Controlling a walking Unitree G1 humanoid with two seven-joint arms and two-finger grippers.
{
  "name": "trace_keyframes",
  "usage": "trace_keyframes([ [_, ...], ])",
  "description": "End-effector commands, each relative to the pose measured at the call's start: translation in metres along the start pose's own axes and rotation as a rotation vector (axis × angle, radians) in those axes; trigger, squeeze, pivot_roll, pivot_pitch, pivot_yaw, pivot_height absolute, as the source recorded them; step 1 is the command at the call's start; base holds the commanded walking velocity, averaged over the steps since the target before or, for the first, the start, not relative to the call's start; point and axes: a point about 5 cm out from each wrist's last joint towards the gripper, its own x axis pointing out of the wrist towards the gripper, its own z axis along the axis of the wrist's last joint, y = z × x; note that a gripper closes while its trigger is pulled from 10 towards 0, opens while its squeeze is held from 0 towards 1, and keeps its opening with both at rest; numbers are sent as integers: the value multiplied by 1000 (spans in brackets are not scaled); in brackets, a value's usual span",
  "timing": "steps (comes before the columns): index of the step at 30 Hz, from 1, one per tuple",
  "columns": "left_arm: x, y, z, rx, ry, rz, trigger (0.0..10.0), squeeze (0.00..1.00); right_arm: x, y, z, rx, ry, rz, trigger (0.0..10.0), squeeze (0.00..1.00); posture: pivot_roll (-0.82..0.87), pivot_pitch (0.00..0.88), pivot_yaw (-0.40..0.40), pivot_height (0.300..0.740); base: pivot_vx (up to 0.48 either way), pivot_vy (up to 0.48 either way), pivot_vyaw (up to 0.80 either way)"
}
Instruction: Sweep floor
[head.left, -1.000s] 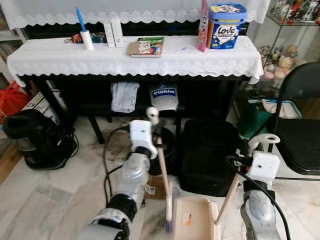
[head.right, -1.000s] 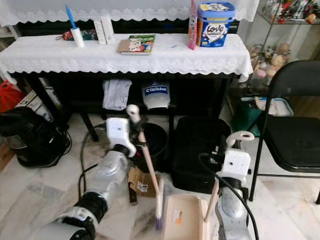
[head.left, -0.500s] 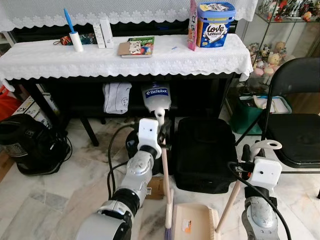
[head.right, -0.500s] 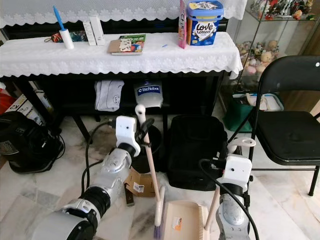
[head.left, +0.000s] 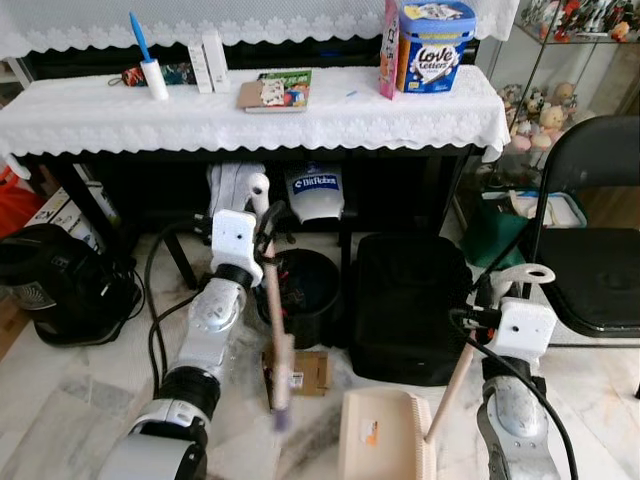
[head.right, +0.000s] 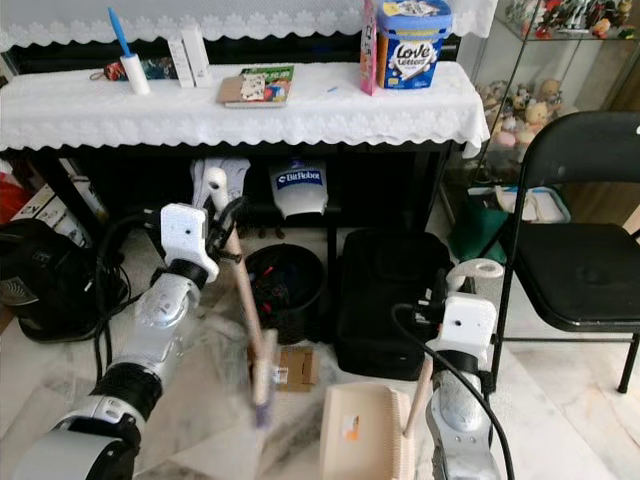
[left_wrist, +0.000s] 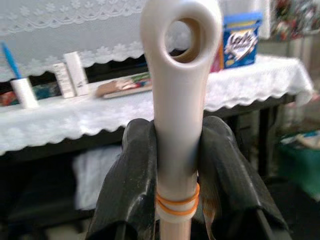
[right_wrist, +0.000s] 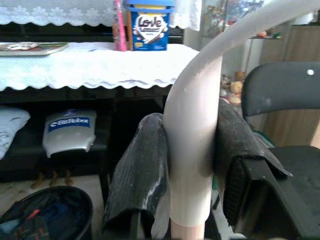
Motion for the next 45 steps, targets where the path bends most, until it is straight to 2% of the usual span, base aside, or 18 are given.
trace_keyframes([
  [1, 1, -9, 8, 13, -47, -19, 10000, 0, 5, 1, 6, 5, -21, 10, 10000, 0, -127, 0, 33, 740, 0, 0, 0],
  [6, -6, -27, -7, 3, 30, -35, 10000, 0, 6, -3, 6, -5, -24, 9, 10000, 0, -137, 0, 31, 740, 0, 0, 0],
  [9, -9, -32, -14, 29, 70, -46, 10000, 0, 6, -3, 5, -8, -23, 12, 10000, 0, -140, 0, 30, 740, 0, 0, 0],
  [14, -11, -36, -15, -5, 74, -58, 10000, 0, 6, -3, 5, -7, -23, 14, 10000, 0, -135, 0, 29, 740, 0, 0, 0],
  [16, -12, -44, -18, -46, 101, -118, 10000, 0, 7, -2, 5, -6, -23, 17, 10000, 0, -130, 0, 28, 740, 0, 0, 0],
  [18, -15, -55, -18, -149, 100, -189, 10000, 0, 8, 0, 6, -3, -26, 24, 10000, 0, -129, 0, 28, 740, 0, 0, 0],
  [19, -16, -60, -16, -233, 98, -213, 10000, 0, 8, 1, 6, -1, -27, 27, 10000, 0, -129, 0, 28, 740, 0, 0, 0],
  [26, -14, -67, -10, -389, 110, -263, 10000, 0, 11, 2, 6, 3, -27, 28, 10000, 0, -111, 0, 23, 740, 0, 0, 0],
  [30, -17, -71, -4, -451, 117, -392, 10000, 0, 11, 4, 5, 6, -22, 33, 10000, 0, -104, 0, 21, 740, 0, 0, 0],
  [33, -18, -70, 0, -450, 113, -448, 10000, 0, 13, 5, 6, 9, -23, 35, 10000, 0, -97, 0, 21, 740, 0, 0, 0],
  [36, -16, -62, 8, -436, 88, -445, 10000, 0, 14, 6, 6, 12, -25, 36, 10000, 0, -93, 0, 21, 740, 0, 0, 0],
  [39, -7, -40, 22, -375, 33, -352, 10000, 0, 16, 7, 6, 14, -26, 39, 10000, 0, -96, 0, 23, 740, 0, 0, 0],
  [40, -3, -28, 31, -338, 5, -322, 10000, 0, 16, 7, 6, 16, -27, 39, 10000, 0, -94, 0, 23, 740, 0, 0, 0],
  [42, -2, -24, 34, -322, -4, -318, 10000, 0, 16, 7, 6, 16, -27, 39, 10000, 0, -94, 0, 23, 740, 0, 0, 0],
  [43, 2, -10, 45, -267, -26, -315, 10000, 0, 16, 7, 5, 17, -26, 39, 10000, 0, -88, 0, 23, 740, 0, 0, 0],
  [45, 4, 1, 53, -218, -39, -319, 10000, 0, 15, 7, 5, 17, -25, 39, 10000, 0, -84, 0, 22, 740, 0, 0, 0],
])
